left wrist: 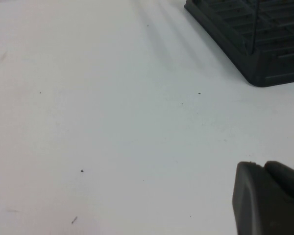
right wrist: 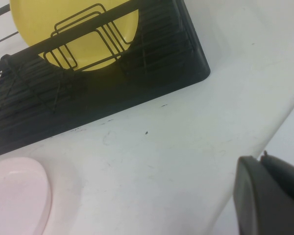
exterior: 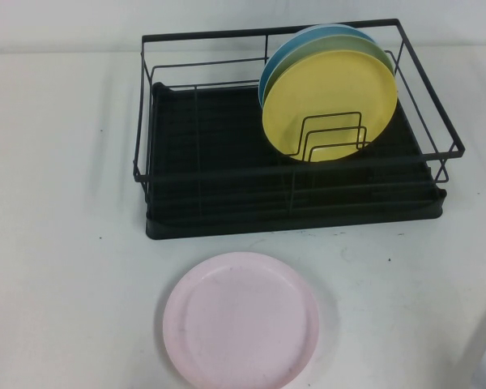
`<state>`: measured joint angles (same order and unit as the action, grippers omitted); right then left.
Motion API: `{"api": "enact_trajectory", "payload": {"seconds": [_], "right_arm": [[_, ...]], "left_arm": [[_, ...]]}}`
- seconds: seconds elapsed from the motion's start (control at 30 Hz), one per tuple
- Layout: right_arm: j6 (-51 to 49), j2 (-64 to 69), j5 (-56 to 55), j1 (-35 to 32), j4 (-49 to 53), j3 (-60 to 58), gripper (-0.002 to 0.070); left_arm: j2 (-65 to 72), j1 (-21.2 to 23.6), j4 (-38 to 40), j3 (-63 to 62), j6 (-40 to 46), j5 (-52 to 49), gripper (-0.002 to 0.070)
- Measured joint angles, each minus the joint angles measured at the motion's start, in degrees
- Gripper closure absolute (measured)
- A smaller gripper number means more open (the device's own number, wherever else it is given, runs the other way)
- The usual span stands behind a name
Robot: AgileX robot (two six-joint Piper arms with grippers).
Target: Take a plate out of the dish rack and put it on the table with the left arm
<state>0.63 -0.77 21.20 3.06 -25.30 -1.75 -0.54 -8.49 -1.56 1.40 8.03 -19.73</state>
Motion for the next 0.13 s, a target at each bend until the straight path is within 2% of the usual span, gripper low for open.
{"api": "enact_trajectory", "payload": {"seconds": [0.13], "right_arm": [[0.0, 0.0, 0.0, 0.0, 0.0, 0.0, 0.0694]], "left_arm": [[0.0, 0.0, 0.0, 0.0, 0.0, 0.0, 0.0677]]}}
